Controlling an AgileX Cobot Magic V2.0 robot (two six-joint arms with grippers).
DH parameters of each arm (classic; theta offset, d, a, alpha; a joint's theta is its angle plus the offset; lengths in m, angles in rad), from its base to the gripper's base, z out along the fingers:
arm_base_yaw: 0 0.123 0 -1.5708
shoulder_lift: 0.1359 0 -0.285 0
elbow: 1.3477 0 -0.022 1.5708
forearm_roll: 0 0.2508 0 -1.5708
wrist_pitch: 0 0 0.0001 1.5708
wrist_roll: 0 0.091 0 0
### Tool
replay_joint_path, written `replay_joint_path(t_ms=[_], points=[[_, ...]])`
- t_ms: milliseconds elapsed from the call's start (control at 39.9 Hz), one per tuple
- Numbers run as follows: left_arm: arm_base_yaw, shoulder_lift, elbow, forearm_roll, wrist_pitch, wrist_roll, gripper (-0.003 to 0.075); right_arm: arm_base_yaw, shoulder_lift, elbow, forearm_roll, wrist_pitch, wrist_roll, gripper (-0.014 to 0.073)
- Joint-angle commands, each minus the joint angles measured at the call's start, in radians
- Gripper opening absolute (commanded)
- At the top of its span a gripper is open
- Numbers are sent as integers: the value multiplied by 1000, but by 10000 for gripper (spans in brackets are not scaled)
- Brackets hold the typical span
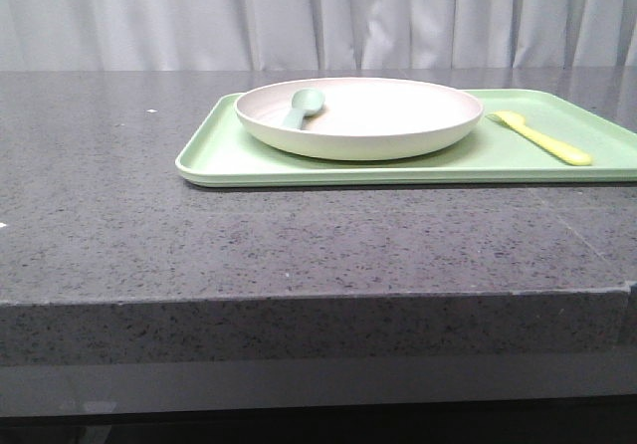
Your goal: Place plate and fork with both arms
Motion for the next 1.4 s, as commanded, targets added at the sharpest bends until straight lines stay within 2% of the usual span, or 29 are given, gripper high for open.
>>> replay_joint_path(t_ms=[0,200,251,326,426,551,576,1228,1278,1378], points=[[1,-2,-26,-18,-64,1,388,-2,-114,46,-9,-103,-13,383],[1,-2,-26,-18,-64,1,387,-2,-261,142,-63,-130,-12,380],[1,-2,-26,-18,-64,1,373,-2,-281,152,-70,-120,-4,356],[1,-2,-26,-18,-64,1,309,-2,-306,162,-71,-117,4,266],[1,-2,-26,-18,-64,1,167,-2,-328,165,-71,-125,4,99],[1,-2,-26,-21,-64,1,-1,-2,-331,165,-71,-129,4,-65],[1,-2,-26,-21,-64,1,-18,-2,-331,165,-71,-129,4,-73],[-5,-33,-2,-23,-68,1,-18,-2,-331,165,-69,-111,4,-68],[4,-62,22,-23,-78,1,-18,-2,-331,165,-69,-111,4,-68],[27,-143,102,67,-179,3,-18,-2,-331,165,-69,-109,4,-68]])
